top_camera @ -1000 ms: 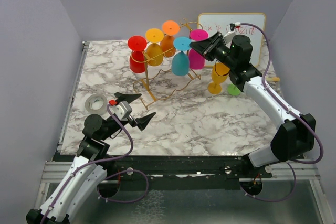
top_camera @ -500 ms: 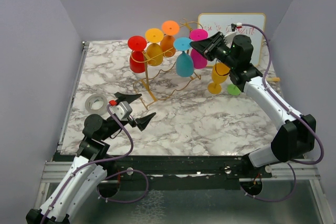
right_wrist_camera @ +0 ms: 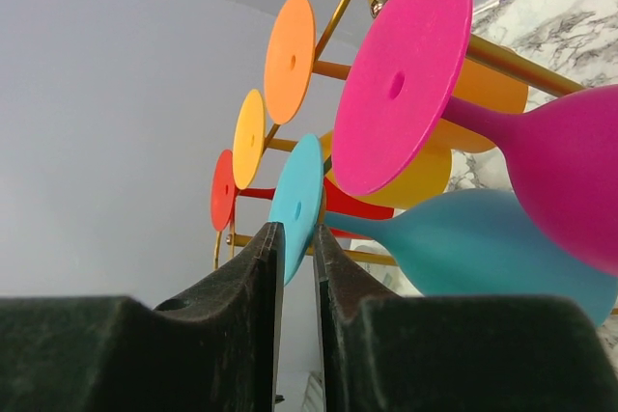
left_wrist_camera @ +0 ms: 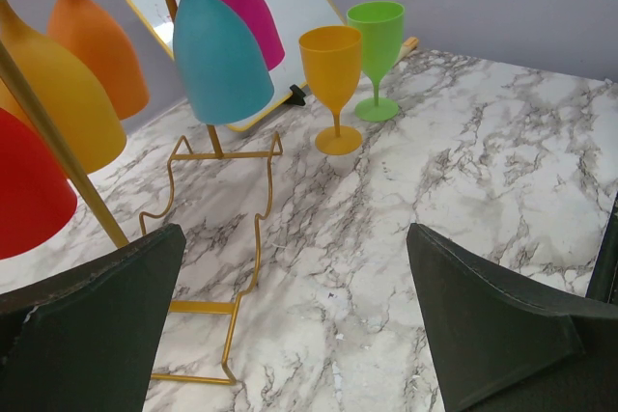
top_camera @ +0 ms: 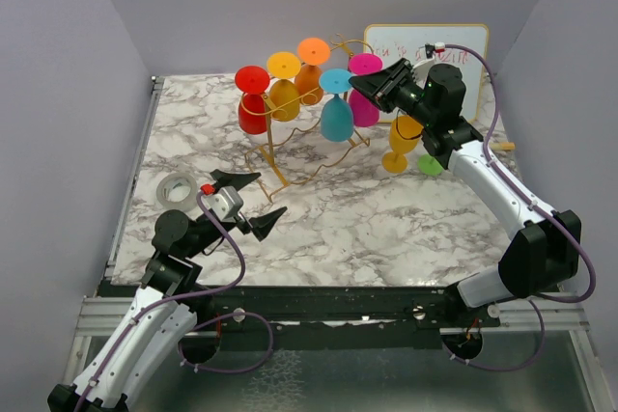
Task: Take the wine glass off the wine glass rack
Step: Pick up the wine glass from the wine rack.
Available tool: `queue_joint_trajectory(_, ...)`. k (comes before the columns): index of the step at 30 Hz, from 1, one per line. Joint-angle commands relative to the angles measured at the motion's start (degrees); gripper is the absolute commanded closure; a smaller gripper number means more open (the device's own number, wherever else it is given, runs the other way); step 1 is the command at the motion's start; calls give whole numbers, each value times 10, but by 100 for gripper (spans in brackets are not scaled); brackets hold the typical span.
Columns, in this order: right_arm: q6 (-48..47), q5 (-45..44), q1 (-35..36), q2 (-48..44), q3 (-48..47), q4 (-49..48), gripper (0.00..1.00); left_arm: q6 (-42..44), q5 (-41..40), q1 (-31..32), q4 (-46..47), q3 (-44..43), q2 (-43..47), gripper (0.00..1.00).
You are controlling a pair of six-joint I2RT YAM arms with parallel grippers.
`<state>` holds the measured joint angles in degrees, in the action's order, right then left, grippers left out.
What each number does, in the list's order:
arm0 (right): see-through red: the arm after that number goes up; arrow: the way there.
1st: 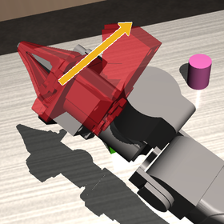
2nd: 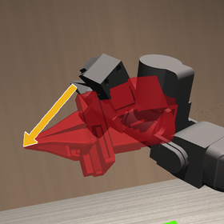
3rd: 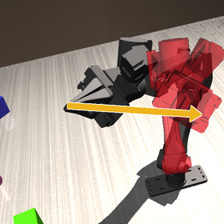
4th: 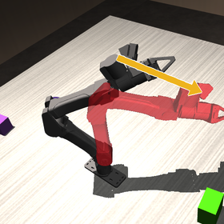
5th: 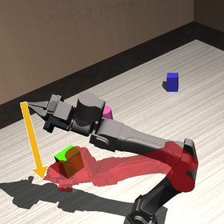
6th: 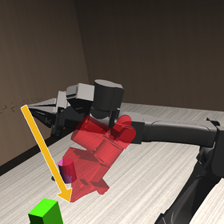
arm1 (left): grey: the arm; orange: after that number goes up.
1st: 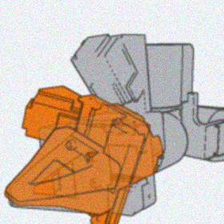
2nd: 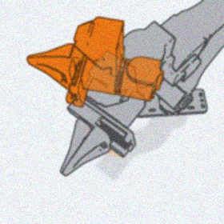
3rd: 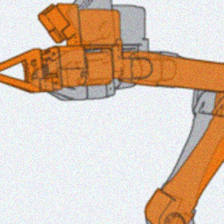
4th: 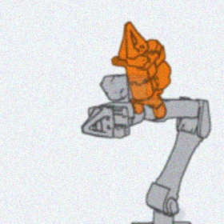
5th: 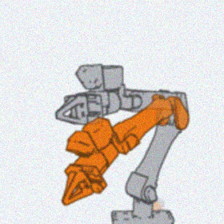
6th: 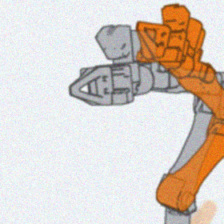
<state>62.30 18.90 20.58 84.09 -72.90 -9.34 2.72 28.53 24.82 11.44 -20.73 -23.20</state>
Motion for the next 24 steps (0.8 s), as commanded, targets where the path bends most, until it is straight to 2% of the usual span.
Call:
queue_joint_trajectory(1,13,-6,2,7,-7,0,76,-3,8,-3,2,7,3,1)
queue_joint_trajectory(19,25,-6,2,18,1,-13,72,-3,7,-3,1,7,1,1)
queue_joint_trajectory(24,24,-11,2,14,2,-14,77,-3,8,-3,1,6,2,1)
